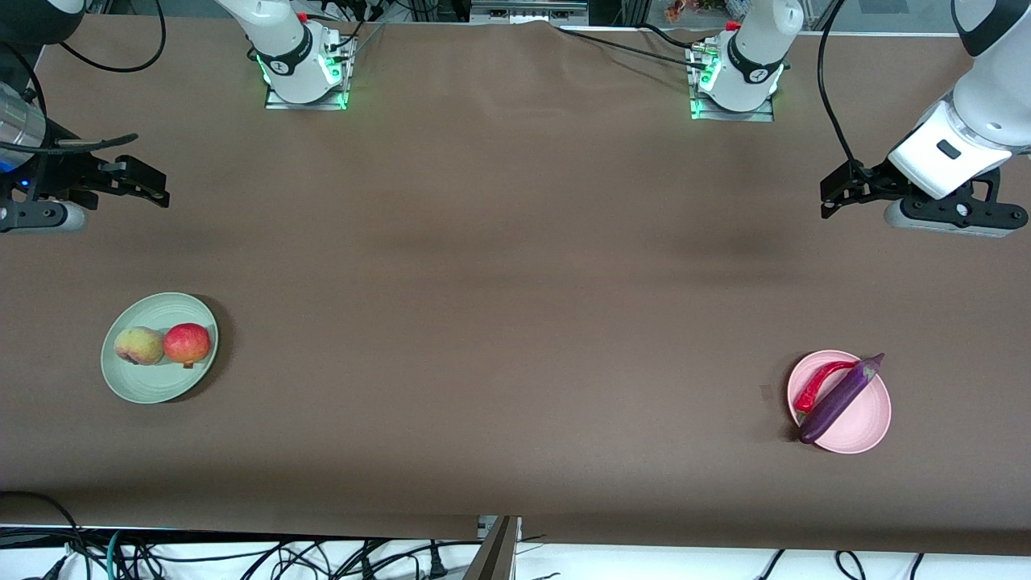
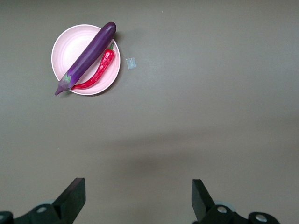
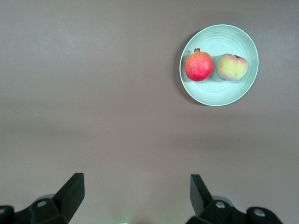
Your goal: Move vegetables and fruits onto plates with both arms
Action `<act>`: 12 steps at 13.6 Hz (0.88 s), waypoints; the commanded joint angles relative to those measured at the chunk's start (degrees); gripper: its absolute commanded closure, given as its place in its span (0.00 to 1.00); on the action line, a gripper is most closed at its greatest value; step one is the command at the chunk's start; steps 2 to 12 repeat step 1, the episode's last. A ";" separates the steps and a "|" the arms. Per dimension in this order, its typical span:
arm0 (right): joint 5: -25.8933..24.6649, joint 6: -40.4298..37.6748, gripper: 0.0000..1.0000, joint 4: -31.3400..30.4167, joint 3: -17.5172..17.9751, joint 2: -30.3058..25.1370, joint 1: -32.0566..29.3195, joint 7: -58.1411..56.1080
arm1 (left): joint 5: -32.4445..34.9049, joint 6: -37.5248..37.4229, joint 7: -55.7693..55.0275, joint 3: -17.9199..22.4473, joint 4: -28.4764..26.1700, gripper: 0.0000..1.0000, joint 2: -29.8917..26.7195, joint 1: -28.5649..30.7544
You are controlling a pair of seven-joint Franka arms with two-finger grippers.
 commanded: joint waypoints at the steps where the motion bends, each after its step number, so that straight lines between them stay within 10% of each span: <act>1: -0.49 -0.65 0.00 1.25 0.37 0.56 -0.19 0.83 | -0.63 -1.41 0.10 0.15 1.88 0.00 0.63 -0.23; 12: -0.49 -0.65 0.00 1.25 0.37 0.56 -0.19 0.83 | -0.63 -1.41 0.10 0.15 1.88 0.00 0.63 -0.23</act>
